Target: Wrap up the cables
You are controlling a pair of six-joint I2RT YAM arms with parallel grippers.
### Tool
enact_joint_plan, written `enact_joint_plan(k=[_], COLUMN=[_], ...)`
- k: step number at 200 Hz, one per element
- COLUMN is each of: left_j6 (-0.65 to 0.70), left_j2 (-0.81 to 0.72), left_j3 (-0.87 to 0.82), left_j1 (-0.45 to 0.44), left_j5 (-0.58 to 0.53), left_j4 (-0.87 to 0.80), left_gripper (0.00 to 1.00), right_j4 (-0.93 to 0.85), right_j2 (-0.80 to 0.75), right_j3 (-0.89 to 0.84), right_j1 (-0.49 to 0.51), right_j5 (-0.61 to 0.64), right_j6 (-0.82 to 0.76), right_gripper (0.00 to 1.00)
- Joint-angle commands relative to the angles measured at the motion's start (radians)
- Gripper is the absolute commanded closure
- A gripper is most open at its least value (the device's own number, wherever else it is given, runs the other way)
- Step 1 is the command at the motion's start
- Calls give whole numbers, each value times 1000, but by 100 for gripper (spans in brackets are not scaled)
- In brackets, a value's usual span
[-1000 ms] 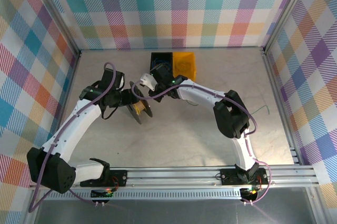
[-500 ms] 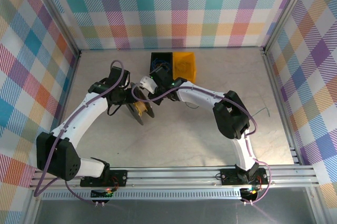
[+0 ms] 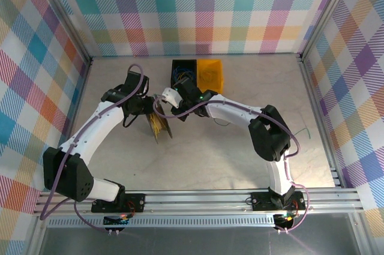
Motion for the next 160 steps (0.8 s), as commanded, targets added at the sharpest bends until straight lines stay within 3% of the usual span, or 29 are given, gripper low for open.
enact_joint_plan(k=[1, 53, 126, 160], left_j6=[37, 42, 42, 58], left_j2=[27, 61, 82, 99], left_j3=[50, 77, 83, 112], left_j1=[-5, -5, -5, -5], left_j5=[-28, -30, -57, -58], left_j4=[-15, -15, -31, -49], left_gripper=[57, 65, 100, 100], right_j4=[9, 9, 11, 9], right_j2=[-45, -47, -40, -40], right_j3=[-26, -31, -25, -20], right_j1=[11, 15, 15, 10], right_j5=[-12, -14, -15, -14], right_j6=[19, 19, 22, 22], right_gripper=[100, 100, 100, 100])
